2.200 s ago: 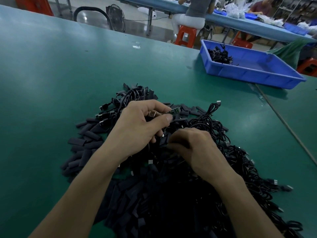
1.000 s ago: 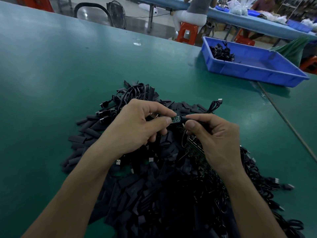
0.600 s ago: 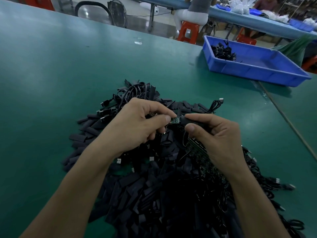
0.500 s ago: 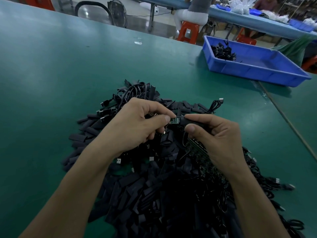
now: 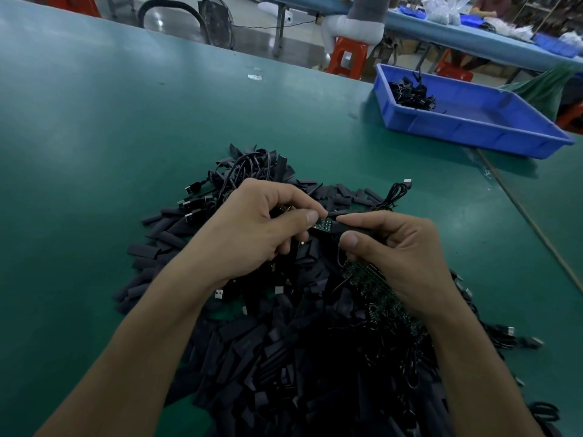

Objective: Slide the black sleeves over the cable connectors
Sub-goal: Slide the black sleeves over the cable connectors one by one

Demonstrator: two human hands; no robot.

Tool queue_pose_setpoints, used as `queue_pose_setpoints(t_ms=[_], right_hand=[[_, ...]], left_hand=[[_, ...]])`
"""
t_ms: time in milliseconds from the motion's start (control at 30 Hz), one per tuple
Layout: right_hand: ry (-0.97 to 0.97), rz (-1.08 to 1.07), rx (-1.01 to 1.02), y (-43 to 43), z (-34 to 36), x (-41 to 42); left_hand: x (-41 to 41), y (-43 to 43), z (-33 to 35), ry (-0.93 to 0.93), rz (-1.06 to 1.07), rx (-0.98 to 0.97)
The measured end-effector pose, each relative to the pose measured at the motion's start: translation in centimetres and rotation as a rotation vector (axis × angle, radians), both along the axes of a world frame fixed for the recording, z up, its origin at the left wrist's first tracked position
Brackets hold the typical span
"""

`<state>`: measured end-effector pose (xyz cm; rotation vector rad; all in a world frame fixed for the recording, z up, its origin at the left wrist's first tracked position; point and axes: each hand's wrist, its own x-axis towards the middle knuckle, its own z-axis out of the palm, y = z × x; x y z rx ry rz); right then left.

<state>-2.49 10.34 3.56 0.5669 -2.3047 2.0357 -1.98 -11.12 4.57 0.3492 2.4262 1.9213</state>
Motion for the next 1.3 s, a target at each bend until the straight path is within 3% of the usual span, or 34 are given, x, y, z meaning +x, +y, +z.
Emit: queue_pose_setpoints(t_ms=[633,900,1133,1300], right_hand=[[0.091,-0.046,0.024,-1.3,0.0,0.4],[0.125,-0.151,0.007,-1.0,-0.4,0.6],[0.134,-0.12,0.031,-0.9,-0.2,0.6],[0.151,-0.088,0.068,-1.0,-0.2,0.7]], left_hand=[[0.0,0.3,-0.4,-0.034,-0.022,-0.046],[0.5,0.0,0.3,-0.011,0.069,-0.1],[0.3,0.1,0.2,-0.059,0.016,0.041],[0.2,0.2,0.0,-0.047,0.002,0.028]])
